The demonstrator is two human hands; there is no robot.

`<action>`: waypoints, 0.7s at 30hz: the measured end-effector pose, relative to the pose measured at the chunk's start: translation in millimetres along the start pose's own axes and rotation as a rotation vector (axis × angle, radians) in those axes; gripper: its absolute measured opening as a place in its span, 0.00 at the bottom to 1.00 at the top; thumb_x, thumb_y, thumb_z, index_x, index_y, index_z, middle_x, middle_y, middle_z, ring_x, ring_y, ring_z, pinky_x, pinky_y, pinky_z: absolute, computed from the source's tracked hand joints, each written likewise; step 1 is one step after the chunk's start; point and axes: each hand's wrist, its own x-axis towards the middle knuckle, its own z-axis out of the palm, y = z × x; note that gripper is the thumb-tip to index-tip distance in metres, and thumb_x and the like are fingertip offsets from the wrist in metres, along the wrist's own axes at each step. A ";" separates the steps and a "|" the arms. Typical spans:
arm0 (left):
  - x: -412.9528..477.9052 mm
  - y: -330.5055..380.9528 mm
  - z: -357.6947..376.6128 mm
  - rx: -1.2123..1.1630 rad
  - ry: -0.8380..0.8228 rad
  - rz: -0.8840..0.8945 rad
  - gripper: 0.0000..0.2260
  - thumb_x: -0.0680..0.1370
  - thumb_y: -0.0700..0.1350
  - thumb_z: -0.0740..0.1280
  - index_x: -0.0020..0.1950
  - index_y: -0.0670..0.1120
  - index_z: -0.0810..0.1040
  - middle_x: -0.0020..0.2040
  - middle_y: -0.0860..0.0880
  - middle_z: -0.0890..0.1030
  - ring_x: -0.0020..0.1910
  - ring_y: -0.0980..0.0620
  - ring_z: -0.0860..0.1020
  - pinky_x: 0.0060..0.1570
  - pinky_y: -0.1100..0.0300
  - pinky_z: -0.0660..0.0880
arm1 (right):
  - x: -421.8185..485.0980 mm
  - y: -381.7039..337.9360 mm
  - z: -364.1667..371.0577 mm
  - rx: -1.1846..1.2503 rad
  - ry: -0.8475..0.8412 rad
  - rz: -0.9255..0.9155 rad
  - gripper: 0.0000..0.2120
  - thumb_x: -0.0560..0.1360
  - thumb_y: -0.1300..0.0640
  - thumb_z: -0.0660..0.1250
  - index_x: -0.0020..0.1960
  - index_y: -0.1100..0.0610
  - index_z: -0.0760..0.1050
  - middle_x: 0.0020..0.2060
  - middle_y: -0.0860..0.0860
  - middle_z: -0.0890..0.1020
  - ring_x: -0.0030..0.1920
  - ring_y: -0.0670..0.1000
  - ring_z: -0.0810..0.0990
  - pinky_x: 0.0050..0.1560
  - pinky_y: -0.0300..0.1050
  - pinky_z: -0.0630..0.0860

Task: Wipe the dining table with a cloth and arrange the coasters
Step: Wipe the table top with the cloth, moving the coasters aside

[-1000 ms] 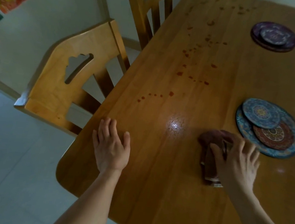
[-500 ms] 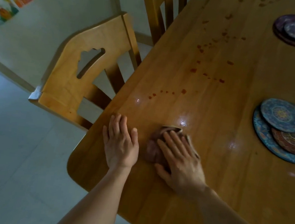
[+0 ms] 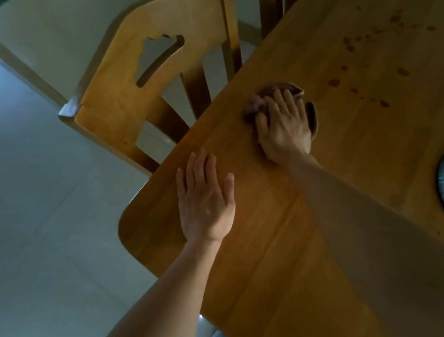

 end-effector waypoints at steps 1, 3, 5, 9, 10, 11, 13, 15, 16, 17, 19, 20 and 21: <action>-0.2 0.7 -0.8 -0.021 0.011 -0.002 0.29 0.82 0.60 0.44 0.73 0.44 0.68 0.74 0.44 0.69 0.75 0.47 0.63 0.74 0.45 0.58 | 2.1 -12.9 4.0 0.004 -0.018 -0.064 0.27 0.82 0.43 0.47 0.77 0.52 0.60 0.78 0.52 0.58 0.79 0.52 0.49 0.77 0.51 0.41; -1.5 2.0 -3.9 -0.093 0.030 -0.014 0.30 0.82 0.61 0.41 0.75 0.46 0.64 0.75 0.46 0.67 0.76 0.48 0.62 0.75 0.47 0.57 | -13.3 -30.7 10.3 0.003 -0.060 -0.229 0.27 0.80 0.41 0.49 0.76 0.50 0.62 0.78 0.51 0.59 0.79 0.51 0.51 0.78 0.52 0.43; -2.5 1.4 -5.7 -0.193 0.025 -0.049 0.29 0.82 0.62 0.41 0.77 0.48 0.59 0.76 0.47 0.65 0.76 0.50 0.61 0.76 0.49 0.54 | -50.2 -30.8 7.9 0.008 -0.123 -0.398 0.29 0.79 0.39 0.49 0.76 0.49 0.64 0.77 0.50 0.61 0.78 0.51 0.54 0.78 0.54 0.47; -2.9 0.8 -7.4 -0.174 -0.004 -0.036 0.30 0.81 0.63 0.39 0.77 0.49 0.58 0.77 0.47 0.64 0.77 0.50 0.59 0.77 0.49 0.52 | -122.6 31.2 -10.3 -0.036 -0.196 -0.515 0.29 0.76 0.40 0.56 0.74 0.49 0.67 0.75 0.48 0.65 0.77 0.49 0.58 0.78 0.51 0.49; -2.5 0.9 -6.8 -0.140 -0.016 -0.022 0.31 0.81 0.63 0.39 0.77 0.49 0.60 0.76 0.47 0.64 0.77 0.50 0.58 0.77 0.48 0.51 | -129.2 52.6 -16.2 -0.051 -0.178 -0.477 0.29 0.76 0.40 0.56 0.74 0.49 0.68 0.75 0.49 0.65 0.77 0.50 0.58 0.78 0.51 0.50; -1.9 0.8 -6.2 -0.114 -0.030 -0.012 0.31 0.81 0.63 0.38 0.77 0.50 0.61 0.77 0.47 0.63 0.77 0.50 0.57 0.77 0.48 0.50 | -130.3 70.9 -22.3 -0.066 -0.152 -0.412 0.29 0.76 0.40 0.56 0.74 0.49 0.67 0.75 0.49 0.65 0.77 0.50 0.58 0.78 0.51 0.49; -0.6 0.1 -4.9 -0.088 -0.050 -0.006 0.31 0.81 0.63 0.38 0.76 0.50 0.62 0.77 0.48 0.62 0.78 0.51 0.54 0.77 0.48 0.48 | -117.7 90.6 -28.5 -0.074 -0.101 -0.225 0.29 0.76 0.38 0.53 0.74 0.48 0.65 0.76 0.50 0.64 0.78 0.51 0.56 0.78 0.51 0.47; -0.7 0.0 -5.6 -0.083 -0.050 -0.007 0.31 0.81 0.63 0.38 0.76 0.50 0.63 0.77 0.48 0.62 0.78 0.51 0.53 0.77 0.48 0.47 | -92.2 82.4 -25.8 -0.075 -0.037 -0.045 0.30 0.76 0.37 0.50 0.75 0.48 0.64 0.77 0.50 0.61 0.78 0.52 0.53 0.78 0.51 0.45; -1.1 0.6 -6.1 -0.084 -0.047 -0.006 0.31 0.81 0.63 0.38 0.76 0.49 0.63 0.77 0.48 0.62 0.78 0.51 0.54 0.77 0.48 0.48 | -79.3 70.5 -21.1 -0.074 -0.017 0.019 0.30 0.77 0.37 0.50 0.76 0.48 0.63 0.77 0.50 0.60 0.78 0.53 0.52 0.78 0.52 0.44; -1.4 1.4 -6.8 -0.091 -0.044 -0.006 0.32 0.80 0.64 0.38 0.76 0.49 0.62 0.77 0.48 0.63 0.78 0.51 0.54 0.77 0.47 0.48 | -69.8 55.5 -15.7 -0.066 -0.009 0.051 0.30 0.78 0.38 0.50 0.76 0.48 0.62 0.78 0.50 0.59 0.78 0.54 0.52 0.77 0.53 0.44; -2.4 2.1 -7.8 -0.112 -0.037 -0.011 0.32 0.80 0.64 0.38 0.77 0.49 0.61 0.77 0.47 0.63 0.78 0.50 0.56 0.77 0.47 0.49 | -67.3 22.0 -4.5 -0.034 0.009 0.023 0.28 0.78 0.39 0.50 0.75 0.48 0.64 0.77 0.51 0.61 0.78 0.54 0.54 0.76 0.54 0.44; -2.7 2.4 -8.4 -0.122 -0.030 -0.016 0.33 0.80 0.65 0.37 0.77 0.49 0.60 0.76 0.47 0.63 0.77 0.50 0.56 0.77 0.47 0.49 | -74.8 7.7 -0.9 -0.018 0.013 -0.032 0.27 0.79 0.40 0.50 0.74 0.48 0.66 0.76 0.51 0.63 0.78 0.55 0.56 0.76 0.53 0.44; -3.0 1.2 -8.7 -0.129 -0.027 -0.022 0.33 0.79 0.65 0.37 0.77 0.49 0.60 0.76 0.46 0.64 0.77 0.49 0.57 0.76 0.47 0.50 | -88.4 -4.6 1.2 -0.009 -0.001 -0.106 0.26 0.79 0.41 0.50 0.74 0.48 0.66 0.76 0.51 0.64 0.78 0.54 0.56 0.76 0.52 0.44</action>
